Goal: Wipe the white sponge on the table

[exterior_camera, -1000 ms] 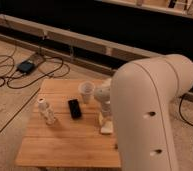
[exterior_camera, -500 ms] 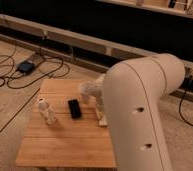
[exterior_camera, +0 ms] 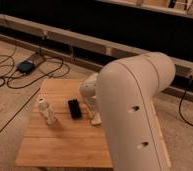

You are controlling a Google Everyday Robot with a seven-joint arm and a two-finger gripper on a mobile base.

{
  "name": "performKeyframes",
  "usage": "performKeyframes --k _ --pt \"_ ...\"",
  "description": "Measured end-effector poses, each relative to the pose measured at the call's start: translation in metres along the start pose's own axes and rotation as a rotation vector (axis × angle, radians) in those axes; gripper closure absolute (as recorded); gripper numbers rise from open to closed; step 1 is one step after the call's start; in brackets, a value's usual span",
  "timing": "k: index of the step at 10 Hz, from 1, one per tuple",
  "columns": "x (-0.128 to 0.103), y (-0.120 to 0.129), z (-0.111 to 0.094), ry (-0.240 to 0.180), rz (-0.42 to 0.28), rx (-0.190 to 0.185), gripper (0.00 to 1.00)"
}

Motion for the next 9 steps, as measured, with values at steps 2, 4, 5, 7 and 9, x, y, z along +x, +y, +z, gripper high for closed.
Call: performKeyframes --k 2,4,5,7,9 --pt "0.004 0.028 0.000 0.000 -0.043 -0.038 1.00" --pt "0.012 0.047 0.002 0.006 -0.076 -0.067 1.00" --pt "0.016 0.057 0.003 0.009 -0.093 -0.081 1.00" --pt "0.026 0.072 0.002 0.012 -0.117 -0.111 1.00" --pt "0.045 0.080 0.002 0.034 -0.137 -0.136 1.00"
